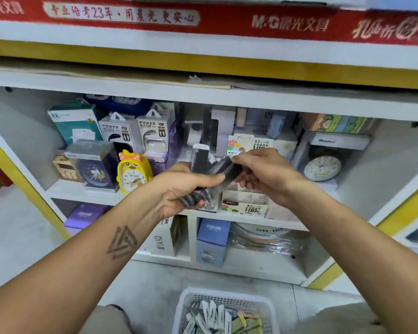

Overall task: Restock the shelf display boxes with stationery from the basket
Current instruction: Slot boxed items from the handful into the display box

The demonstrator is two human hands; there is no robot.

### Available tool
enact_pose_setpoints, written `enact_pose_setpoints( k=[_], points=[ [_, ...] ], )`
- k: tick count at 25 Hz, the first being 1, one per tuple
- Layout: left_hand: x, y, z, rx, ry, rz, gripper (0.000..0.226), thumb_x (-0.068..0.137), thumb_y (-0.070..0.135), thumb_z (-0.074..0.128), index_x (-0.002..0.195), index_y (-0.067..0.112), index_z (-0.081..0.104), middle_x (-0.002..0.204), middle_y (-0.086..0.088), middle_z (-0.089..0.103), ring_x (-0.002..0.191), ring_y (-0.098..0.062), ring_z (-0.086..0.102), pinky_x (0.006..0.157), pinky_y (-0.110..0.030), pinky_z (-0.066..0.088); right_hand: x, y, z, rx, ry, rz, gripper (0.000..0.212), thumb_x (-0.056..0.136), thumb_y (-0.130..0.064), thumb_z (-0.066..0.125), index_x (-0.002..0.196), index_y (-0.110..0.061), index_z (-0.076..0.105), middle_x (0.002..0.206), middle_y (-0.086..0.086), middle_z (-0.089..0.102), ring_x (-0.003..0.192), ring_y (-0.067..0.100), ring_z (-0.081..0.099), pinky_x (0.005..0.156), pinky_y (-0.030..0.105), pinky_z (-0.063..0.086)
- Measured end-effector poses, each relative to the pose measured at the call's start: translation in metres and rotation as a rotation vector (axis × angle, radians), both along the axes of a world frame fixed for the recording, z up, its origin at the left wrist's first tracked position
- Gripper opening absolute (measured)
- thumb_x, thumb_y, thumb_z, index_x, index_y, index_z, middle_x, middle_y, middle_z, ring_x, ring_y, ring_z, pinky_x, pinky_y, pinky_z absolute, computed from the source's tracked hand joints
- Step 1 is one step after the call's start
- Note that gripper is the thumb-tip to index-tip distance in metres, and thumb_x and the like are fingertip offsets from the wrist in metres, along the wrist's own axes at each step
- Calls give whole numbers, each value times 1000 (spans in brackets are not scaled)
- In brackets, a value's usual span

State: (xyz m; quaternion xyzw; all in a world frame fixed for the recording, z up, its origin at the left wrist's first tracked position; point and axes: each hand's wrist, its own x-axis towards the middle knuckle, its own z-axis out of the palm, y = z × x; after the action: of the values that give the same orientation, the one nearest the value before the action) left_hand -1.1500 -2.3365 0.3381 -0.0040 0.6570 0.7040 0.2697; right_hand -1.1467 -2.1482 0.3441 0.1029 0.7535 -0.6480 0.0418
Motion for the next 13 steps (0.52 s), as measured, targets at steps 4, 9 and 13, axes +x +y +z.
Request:
enact_pose_setpoints(
  k=[4,9,13],
  points=[
    [-13,25,14,115,-43,92,18,82,2,73,99,4,66,75,-12,72,59,-16,66,44,-21,42,-6,28,8,-109,77,-111,12,90,0,54,92,4,65,63,14,65,46,16,58,45,24,47],
    [-32,26,12,74,-54,265,11,85,-1,69,94,-2,63,80,-16,66,60,-20,59,41,-18,44,-17,47,-5,565,372,-152,22,90,-2,65,106,-17,68,93,0,69,80,17,68,69,18,51],
    [-35,24,4,94,-156,195,8,90,2,64,84,5,60,77,-10,62,65,-17,57,40,-15,43,-25,37,-24,830,574,-89,22,94,-6,62,112,-17,70,88,-3,65,79,16,58,69,21,37]
  ],
)
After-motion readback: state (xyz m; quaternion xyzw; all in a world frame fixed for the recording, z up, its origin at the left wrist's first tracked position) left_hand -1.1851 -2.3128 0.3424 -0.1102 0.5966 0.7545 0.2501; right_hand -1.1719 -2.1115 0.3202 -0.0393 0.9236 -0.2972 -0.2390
